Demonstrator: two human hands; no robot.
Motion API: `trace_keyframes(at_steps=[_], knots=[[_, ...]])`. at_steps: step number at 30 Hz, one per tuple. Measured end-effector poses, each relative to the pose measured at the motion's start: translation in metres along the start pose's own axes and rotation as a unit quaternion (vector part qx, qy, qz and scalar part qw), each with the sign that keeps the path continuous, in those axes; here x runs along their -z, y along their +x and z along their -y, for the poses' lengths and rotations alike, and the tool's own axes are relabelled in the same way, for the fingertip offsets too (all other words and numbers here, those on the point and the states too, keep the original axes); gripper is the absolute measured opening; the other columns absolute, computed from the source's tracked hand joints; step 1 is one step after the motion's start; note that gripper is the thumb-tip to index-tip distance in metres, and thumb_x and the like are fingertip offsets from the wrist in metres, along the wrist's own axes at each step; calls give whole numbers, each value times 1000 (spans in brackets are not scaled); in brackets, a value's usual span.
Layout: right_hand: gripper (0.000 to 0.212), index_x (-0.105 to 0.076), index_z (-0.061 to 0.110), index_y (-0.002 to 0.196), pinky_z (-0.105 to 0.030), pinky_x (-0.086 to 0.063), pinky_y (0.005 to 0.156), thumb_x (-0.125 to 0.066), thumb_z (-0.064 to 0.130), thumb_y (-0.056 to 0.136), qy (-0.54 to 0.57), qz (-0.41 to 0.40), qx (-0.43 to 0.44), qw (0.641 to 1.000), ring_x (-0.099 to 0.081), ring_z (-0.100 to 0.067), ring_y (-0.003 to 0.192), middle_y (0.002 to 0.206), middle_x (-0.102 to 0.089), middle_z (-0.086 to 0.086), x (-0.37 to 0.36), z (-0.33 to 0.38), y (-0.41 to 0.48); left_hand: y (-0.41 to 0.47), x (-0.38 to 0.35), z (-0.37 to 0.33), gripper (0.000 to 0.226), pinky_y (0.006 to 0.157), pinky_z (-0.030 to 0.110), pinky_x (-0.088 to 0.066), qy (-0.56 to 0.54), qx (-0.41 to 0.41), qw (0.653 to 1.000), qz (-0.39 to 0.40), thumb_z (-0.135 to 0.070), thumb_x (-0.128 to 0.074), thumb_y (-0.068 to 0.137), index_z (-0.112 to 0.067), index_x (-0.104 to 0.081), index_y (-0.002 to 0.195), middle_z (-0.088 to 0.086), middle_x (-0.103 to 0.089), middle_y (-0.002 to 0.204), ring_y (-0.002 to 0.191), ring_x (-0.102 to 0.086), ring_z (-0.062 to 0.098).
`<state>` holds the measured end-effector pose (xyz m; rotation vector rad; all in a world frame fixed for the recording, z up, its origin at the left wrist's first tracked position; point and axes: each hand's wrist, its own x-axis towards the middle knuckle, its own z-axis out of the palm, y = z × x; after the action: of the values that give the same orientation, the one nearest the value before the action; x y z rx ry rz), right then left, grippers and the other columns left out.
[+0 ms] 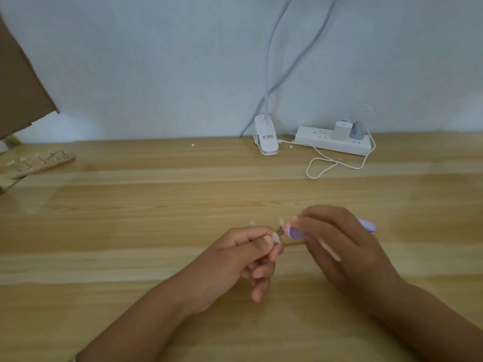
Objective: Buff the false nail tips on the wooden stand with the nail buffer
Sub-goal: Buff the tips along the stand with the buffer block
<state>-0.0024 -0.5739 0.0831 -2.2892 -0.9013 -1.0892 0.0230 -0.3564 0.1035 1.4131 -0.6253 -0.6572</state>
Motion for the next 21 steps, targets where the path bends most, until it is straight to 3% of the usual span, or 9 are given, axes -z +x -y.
trace_keyframes(at_steps=[3,7,12,16,18,21], knots=[[31,-58,14,120,-28,-49,90,-59,-3,94,20,-27,-14,999,-60,-11,110,118,-58,3,0,4,1,1,-1,-1,28,53,27,-43,15,3,1000,-8,-28,-42,99,-14,-55,79,-1,-40,58,46,-48,17],[24,-59,13,120,-26,-46,96,-55,1,99,34,1,54,998,-61,-18,109,118,-58,-2,-8,18,0,1,-3,0,32,53,25,-43,23,15,1000,-14,-27,-45,97,3,-56,89,-2,-38,56,45,-48,16],[35,-64,14,117,-39,-53,82,-64,-6,89,1,-5,-19,1000,-63,-15,105,114,-61,3,3,-1,1,0,-3,-2,29,54,28,-46,29,4,999,-30,-25,-42,100,-13,-57,77,1,-45,64,54,-51,17],[26,-61,12,121,-22,-43,97,-57,2,98,31,5,20,999,-59,-14,109,115,-61,-2,-6,13,1,0,-5,0,29,52,26,-48,46,-3,998,-44,-18,-43,102,-13,-61,79,1,-48,68,57,-54,17],[25,-60,12,121,-26,-46,95,-55,1,99,29,25,35,999,-60,-17,108,114,-63,-5,-5,11,-1,0,-5,-1,28,52,26,-48,47,-2,998,-37,-19,-43,101,-12,-59,78,2,-47,68,56,-53,17],[36,-61,17,119,-41,-52,84,-61,-6,91,6,21,-23,1000,-61,-15,108,114,-61,2,2,-1,0,0,-4,-1,28,53,29,-47,44,-1,999,-25,-20,-40,102,-10,-55,80,2,-46,68,56,-53,17]])
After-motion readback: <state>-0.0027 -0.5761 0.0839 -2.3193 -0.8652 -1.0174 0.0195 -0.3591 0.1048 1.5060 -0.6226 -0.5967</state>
